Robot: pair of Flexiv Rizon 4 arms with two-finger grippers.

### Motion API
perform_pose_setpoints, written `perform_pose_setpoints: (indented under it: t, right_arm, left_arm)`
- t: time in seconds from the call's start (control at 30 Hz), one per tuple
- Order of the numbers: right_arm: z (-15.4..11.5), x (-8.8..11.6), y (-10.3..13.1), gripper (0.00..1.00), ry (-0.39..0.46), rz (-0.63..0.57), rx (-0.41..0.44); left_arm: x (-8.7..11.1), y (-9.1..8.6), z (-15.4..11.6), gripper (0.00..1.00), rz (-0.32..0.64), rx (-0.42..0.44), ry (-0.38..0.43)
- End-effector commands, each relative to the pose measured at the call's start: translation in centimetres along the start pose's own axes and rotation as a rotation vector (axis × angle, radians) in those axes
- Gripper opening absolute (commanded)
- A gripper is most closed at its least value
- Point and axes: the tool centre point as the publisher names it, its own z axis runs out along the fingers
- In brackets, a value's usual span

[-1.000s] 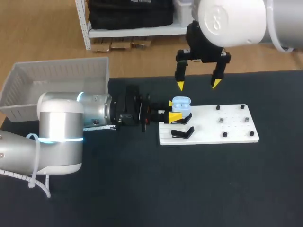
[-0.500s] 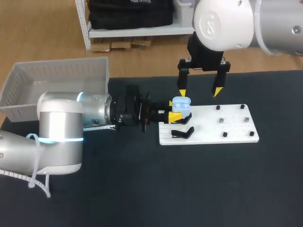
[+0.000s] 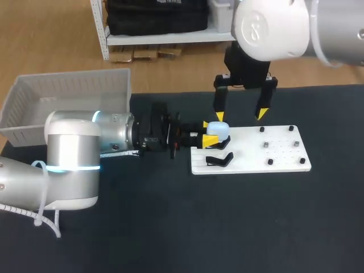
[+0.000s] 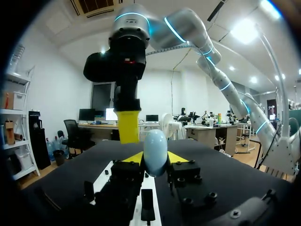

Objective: Pick up each earbud case from the left stands, insert the matching earbuds, close the lid, and place the case in the box.

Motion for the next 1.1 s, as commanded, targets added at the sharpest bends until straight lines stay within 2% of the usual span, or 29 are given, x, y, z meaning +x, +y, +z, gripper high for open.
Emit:
perform_pose_setpoints:
  t: [0.03, 0.17, 0.3, 0.5, 0.6, 0.77, 0.9, 1.1]
  right_arm:
    - [-1.7, 1.6, -1.1, 1.0, -0.138, 0.028, -0.004]
    - [-3.8, 1.9, -2.5, 1.0, -0.255, 0.075, -0.032]
    - [-3.8, 1.9, -2.5, 1.0, -0.255, 0.075, -0.032]
    - [-3.8, 1.9, -2.5, 1.0, -0.255, 0.075, -0.032]
    - [-3.8, 1.9, -2.5, 1.0, -0.255, 0.075, -0.032]
    - [-3.8, 1.9, -2.5, 1.0, -0.255, 0.075, -0.032]
    - [-3.8, 1.9, -2.5, 1.0, -0.255, 0.075, -0.032]
    - [-3.8, 1.9, -2.5, 1.0, -0.255, 0.075, -0.032]
  left_arm:
    - [0.1, -0.1, 0.0, 0.0, 0.003, -0.005, -0.002]
    - [-0.6, -0.3, -1.0, 0.0, -0.006, -0.026, -0.01]
    - [-2.0, -0.4, -3.9, 0.0, -0.01, -0.097, 0.014]
    - [-3.3, 0.0, -10.5, 0.0, -0.075, -0.245, 0.122]
    - [-3.6, 0.7, -14.3, 0.0, -0.137, -0.323, 0.142]
    - [-4.4, 3.0, -19.9, 0.0, -0.223, -0.444, 0.153]
    - [-5.0, 5.5, -23.0, 0.0, -0.271, -0.522, 0.153]
    - [-3.3, 10.2, -27.5, 0.0, -0.351, -0.621, 0.191]
